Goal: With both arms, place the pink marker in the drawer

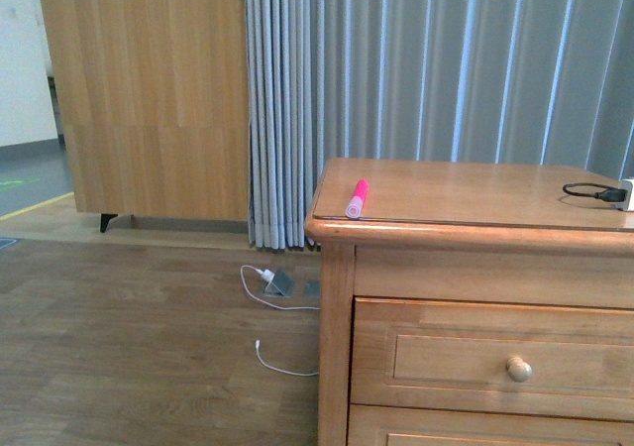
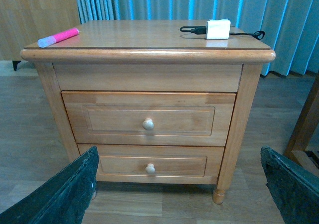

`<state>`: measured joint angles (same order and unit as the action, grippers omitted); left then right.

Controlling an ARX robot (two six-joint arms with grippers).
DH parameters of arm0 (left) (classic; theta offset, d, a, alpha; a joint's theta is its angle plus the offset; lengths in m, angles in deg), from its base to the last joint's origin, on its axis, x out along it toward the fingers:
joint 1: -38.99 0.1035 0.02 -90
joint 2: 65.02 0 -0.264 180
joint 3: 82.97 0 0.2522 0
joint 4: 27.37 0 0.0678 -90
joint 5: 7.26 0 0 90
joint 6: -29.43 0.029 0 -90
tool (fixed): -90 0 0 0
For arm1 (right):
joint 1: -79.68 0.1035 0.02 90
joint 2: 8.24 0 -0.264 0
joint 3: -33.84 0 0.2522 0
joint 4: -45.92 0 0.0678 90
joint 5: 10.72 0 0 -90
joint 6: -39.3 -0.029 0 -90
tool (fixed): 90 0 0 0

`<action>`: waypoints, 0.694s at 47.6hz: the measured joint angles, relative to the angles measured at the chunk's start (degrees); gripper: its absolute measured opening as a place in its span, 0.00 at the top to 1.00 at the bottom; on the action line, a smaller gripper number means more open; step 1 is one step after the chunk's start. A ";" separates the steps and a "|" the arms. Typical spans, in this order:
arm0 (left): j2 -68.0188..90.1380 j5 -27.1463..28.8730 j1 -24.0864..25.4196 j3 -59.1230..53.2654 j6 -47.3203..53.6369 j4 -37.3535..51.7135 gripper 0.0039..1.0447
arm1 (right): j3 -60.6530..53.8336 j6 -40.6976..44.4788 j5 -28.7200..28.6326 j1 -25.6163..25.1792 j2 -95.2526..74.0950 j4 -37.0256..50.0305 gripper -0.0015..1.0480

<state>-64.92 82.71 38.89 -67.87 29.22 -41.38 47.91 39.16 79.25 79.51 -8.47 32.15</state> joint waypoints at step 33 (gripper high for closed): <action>0.00 0.00 0.00 0.00 0.00 0.00 0.06 | 0.00 0.00 0.00 0.00 0.00 0.00 0.08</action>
<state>-64.92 82.71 38.89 -67.87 29.22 -41.38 47.91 39.16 79.25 79.51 -8.47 32.15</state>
